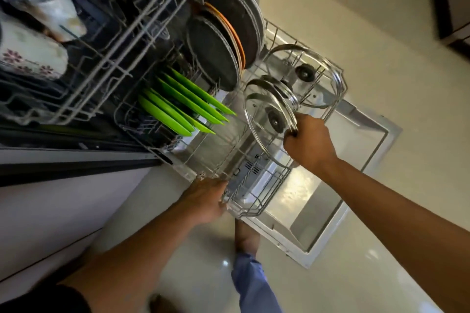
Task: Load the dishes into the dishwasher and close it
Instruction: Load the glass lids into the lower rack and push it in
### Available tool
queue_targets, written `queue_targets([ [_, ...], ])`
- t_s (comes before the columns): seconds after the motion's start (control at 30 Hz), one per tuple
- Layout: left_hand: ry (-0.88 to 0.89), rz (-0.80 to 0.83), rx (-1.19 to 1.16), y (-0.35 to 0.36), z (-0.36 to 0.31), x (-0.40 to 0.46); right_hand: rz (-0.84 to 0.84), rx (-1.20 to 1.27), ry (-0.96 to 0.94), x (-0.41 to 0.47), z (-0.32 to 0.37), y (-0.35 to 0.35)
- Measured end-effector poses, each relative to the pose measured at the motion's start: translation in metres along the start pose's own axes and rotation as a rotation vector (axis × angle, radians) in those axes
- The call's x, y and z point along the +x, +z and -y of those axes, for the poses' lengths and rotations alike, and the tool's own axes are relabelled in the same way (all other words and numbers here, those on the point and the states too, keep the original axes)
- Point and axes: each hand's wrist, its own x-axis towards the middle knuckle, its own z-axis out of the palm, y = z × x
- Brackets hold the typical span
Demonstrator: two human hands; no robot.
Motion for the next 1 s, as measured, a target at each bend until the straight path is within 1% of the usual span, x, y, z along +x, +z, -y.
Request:
queue_targets([
  [0.17, -0.017, 0.085, 0.032, 0.006, 0.006, -0.001, 0.015, -0.065, -0.09, 0.012, 0.009, 0.009],
  [0.4, -0.013, 0.151, 0.116, 0.012, 0.01, -0.002, 0.037, -0.074, -0.113, 0.02, 0.016, 0.023],
  [0.53, -0.018, 0.146, 0.143, 0.017, 0.011, -0.002, 0.032, -0.082, -0.097, 0.019, 0.02, 0.029],
  [0.77, -0.031, 0.128, 0.119, 0.023, 0.014, -0.003, -0.042, -0.072, -0.125, -0.003, 0.011, 0.015],
  [0.87, -0.036, 0.128, 0.111, 0.023, 0.014, -0.003, -0.034, -0.07, -0.1, -0.011, 0.004, 0.006],
  [1.0, -0.028, 0.121, 0.122, 0.024, 0.015, -0.002, -0.018, -0.074, -0.155, -0.017, -0.003, 0.009],
])
